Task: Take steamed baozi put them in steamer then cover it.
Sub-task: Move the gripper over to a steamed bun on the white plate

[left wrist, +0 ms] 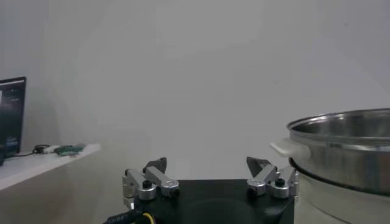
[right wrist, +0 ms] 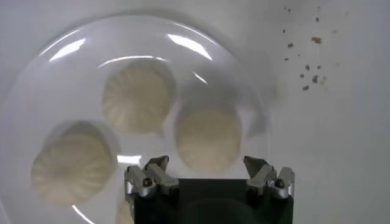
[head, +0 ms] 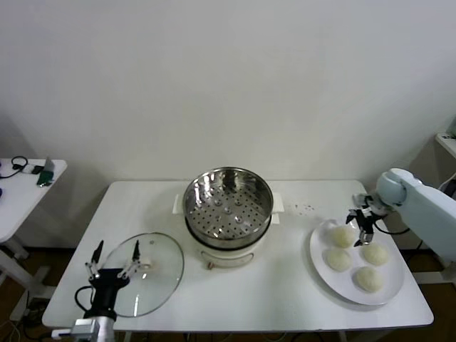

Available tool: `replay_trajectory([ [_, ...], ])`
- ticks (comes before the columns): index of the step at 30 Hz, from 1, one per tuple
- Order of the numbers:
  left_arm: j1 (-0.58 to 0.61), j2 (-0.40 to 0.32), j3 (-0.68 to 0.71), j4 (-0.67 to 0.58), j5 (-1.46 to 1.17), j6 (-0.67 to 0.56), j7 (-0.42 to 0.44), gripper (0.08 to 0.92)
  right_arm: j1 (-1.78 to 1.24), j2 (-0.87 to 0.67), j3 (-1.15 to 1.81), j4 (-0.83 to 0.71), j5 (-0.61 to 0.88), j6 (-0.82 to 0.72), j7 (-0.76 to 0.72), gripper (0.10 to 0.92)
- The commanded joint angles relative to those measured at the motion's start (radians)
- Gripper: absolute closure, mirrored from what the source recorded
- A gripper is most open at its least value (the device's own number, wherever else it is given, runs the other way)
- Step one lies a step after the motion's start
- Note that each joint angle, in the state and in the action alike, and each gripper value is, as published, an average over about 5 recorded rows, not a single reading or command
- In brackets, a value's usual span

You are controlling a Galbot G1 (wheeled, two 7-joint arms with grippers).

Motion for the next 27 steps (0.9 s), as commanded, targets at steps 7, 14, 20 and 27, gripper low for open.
replay_trajectory([
  [7,-0.004,0.003,-0.006,-0.001,-0.034,0.012,0.001,0.177,0.007,0.052,-0.029,-0.046,-0.036,0.008,-0.005,0.203],
  [14,-0.008,0.005,-0.007,0.000,-0.036,0.016,0.001,0.177,0.008,0.058,-0.024,-0.061,-0.068,0.031,-0.005,0.206],
  [20,-0.007,0.004,-0.006,0.001,-0.036,0.016,0.000,0.177,0.008,0.065,-0.020,-0.068,-0.081,0.041,-0.006,0.246],
  [27,-0.006,0.004,-0.007,0.002,-0.037,0.016,-0.001,0.177,0.008,0.069,-0.015,-0.069,-0.082,0.050,-0.009,0.284],
])
